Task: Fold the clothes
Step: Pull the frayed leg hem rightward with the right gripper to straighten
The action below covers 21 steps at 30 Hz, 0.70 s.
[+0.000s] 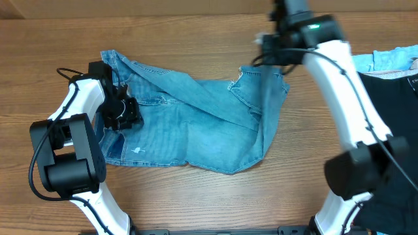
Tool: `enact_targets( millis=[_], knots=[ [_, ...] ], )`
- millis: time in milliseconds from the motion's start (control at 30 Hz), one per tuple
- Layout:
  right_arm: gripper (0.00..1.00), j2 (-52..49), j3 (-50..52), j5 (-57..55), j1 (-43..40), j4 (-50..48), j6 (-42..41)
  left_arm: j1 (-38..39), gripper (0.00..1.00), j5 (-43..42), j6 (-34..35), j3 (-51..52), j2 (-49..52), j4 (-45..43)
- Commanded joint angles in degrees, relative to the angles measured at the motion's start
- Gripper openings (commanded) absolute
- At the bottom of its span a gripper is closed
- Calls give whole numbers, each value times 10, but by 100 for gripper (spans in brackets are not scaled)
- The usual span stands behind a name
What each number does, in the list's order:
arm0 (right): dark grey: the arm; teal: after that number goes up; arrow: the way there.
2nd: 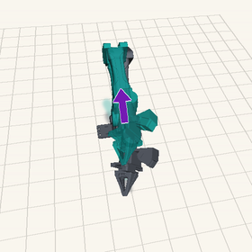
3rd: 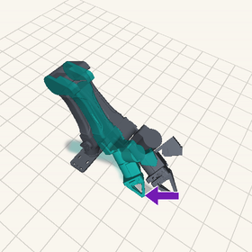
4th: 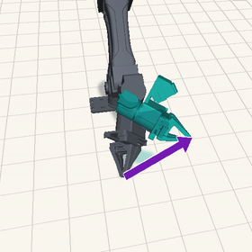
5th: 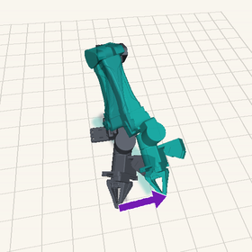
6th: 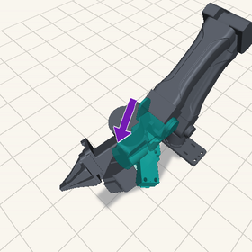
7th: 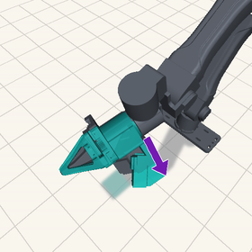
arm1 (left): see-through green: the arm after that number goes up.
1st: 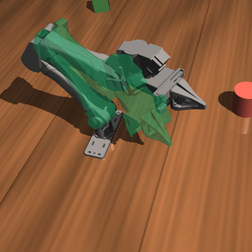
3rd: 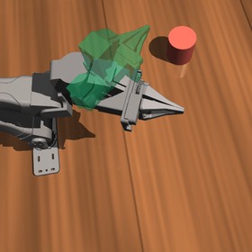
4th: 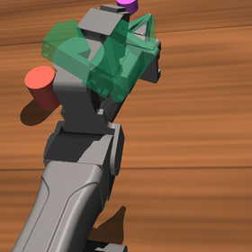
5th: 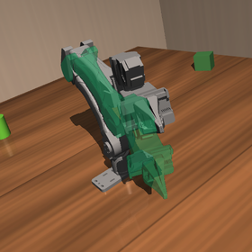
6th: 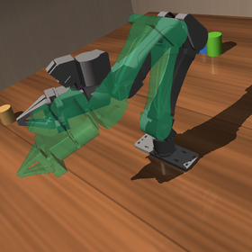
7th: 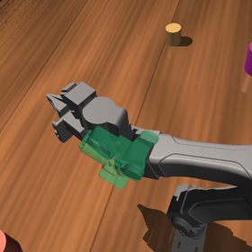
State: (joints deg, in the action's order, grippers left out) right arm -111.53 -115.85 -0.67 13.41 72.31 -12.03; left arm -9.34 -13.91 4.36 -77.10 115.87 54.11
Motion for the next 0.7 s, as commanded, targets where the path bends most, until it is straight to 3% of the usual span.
enact_targets(
  millis=[0,133,233,333,533,667],
  knots=[
    [4,6,-4,-14,-55,59,-33,-5,46,49,0,16,16,-10],
    [4,6,12,-21,-127,138,-60,-6,46,50,0,16,16,-11],
    [4,6,12,-99,-177,205,-117,-11,46,51,0,16,16,-11],
    [4,6,29,-103,-203,219,-121,-16,46,56,-1,16,16,-14],
    [4,6,173,-114,-243,89,-100,-52,41,101,-19,16,16,-14],
    [4,6,199,-49,-247,-11,-24,-96,42,98,-31,13,16,-15]
  ],
)
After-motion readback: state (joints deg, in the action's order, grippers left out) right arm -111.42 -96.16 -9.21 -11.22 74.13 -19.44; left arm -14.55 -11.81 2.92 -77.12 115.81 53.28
